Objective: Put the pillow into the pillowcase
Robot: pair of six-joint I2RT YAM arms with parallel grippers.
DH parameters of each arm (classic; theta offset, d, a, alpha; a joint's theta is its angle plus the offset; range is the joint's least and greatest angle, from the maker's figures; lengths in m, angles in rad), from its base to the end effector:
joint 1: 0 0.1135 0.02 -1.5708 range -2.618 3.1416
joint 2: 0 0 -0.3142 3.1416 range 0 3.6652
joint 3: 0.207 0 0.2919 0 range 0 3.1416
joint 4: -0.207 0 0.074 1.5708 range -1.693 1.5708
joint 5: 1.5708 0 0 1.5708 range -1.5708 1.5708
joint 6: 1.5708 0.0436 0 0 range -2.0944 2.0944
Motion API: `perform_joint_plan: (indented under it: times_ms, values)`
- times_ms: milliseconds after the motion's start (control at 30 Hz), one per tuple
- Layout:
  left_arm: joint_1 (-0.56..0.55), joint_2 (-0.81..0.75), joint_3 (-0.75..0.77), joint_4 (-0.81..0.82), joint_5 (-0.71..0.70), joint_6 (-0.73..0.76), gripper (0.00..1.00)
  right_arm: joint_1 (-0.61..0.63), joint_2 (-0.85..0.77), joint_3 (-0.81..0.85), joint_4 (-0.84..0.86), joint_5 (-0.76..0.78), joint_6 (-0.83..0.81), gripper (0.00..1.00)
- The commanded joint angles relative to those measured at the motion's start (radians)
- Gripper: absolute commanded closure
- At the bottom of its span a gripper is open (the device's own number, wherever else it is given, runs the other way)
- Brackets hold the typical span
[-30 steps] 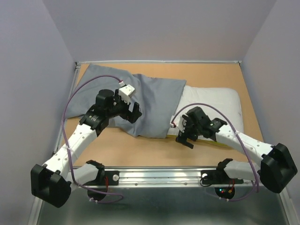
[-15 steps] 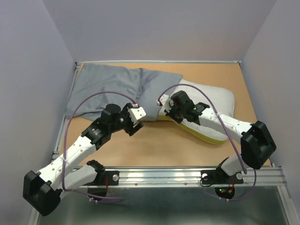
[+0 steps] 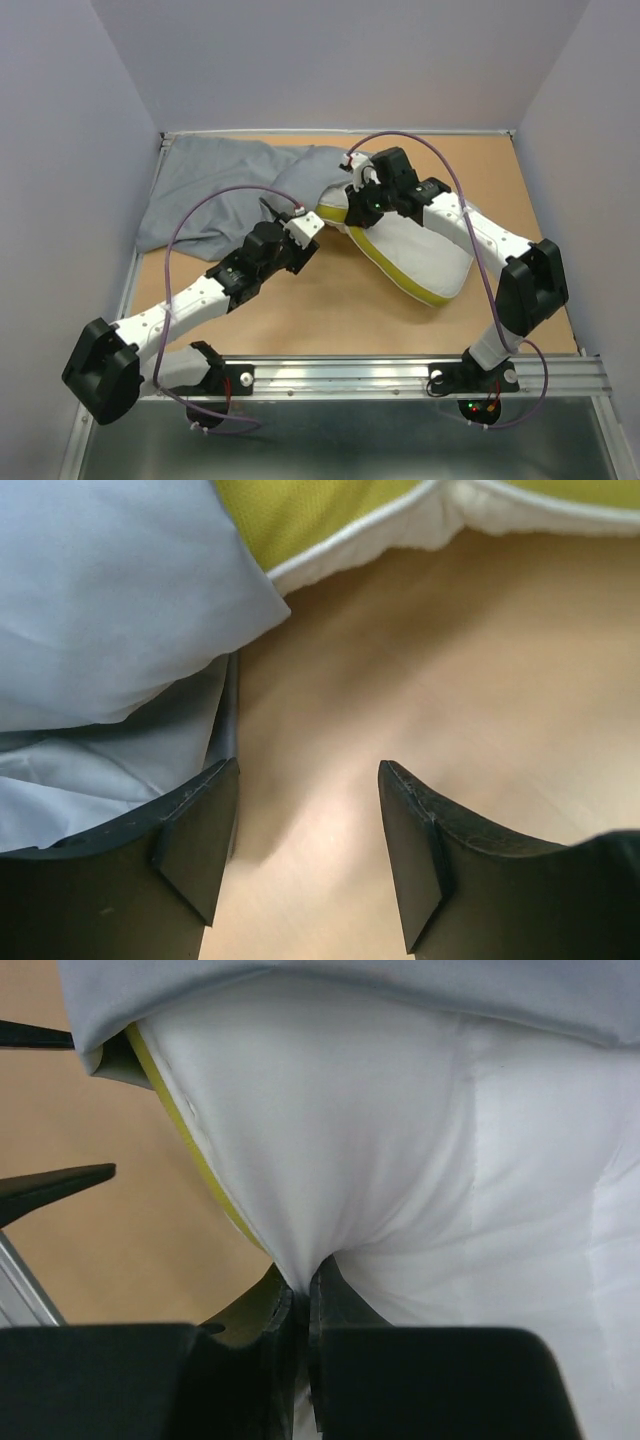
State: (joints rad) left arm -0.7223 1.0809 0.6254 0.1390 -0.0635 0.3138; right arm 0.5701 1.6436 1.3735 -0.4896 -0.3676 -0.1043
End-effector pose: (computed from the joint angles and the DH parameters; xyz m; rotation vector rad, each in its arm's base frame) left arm 0.2020 -0.1743 0.2824 0.8991 1.6653 -0.2193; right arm 0.3429 0.2384 0.3295 -0.9557 2.1583 0.6588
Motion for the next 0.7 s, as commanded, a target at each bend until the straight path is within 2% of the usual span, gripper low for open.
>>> perform_joint_plan:
  times_ms: [0,300,400,433,467,533,633,667]
  values:
    - [0.001,0.078,0.118,0.200,-0.090,-0.137,0.31,-0.048,-0.002,0.151,0.043,-0.148,0.119,0.99]
    - [0.009,0.247,0.278,0.295,-0.130,-0.194,0.30,-0.059,-0.004,0.187,0.036,-0.223,0.172,0.99]
    - [0.030,0.326,0.333,0.292,-0.196,-0.209,0.38,-0.059,-0.005,0.187,0.034,-0.226,0.170,1.00]
    - [0.044,0.355,0.364,0.283,-0.211,-0.222,0.46,-0.061,-0.007,0.188,0.033,-0.225,0.170,0.99]
    - [0.056,0.367,0.376,0.274,-0.210,-0.232,0.49,-0.061,-0.013,0.188,0.031,-0.222,0.170,1.00]
    - [0.089,0.378,0.399,0.238,-0.200,-0.226,0.54,-0.068,-0.018,0.190,0.028,-0.217,0.170,0.99]
    - [0.112,0.349,0.372,0.229,-0.126,-0.176,0.55,-0.081,-0.021,0.197,0.022,-0.211,0.160,1.00]
    - [0.113,0.323,0.360,0.228,-0.101,-0.154,0.59,-0.082,-0.019,0.200,0.020,-0.209,0.157,0.99]
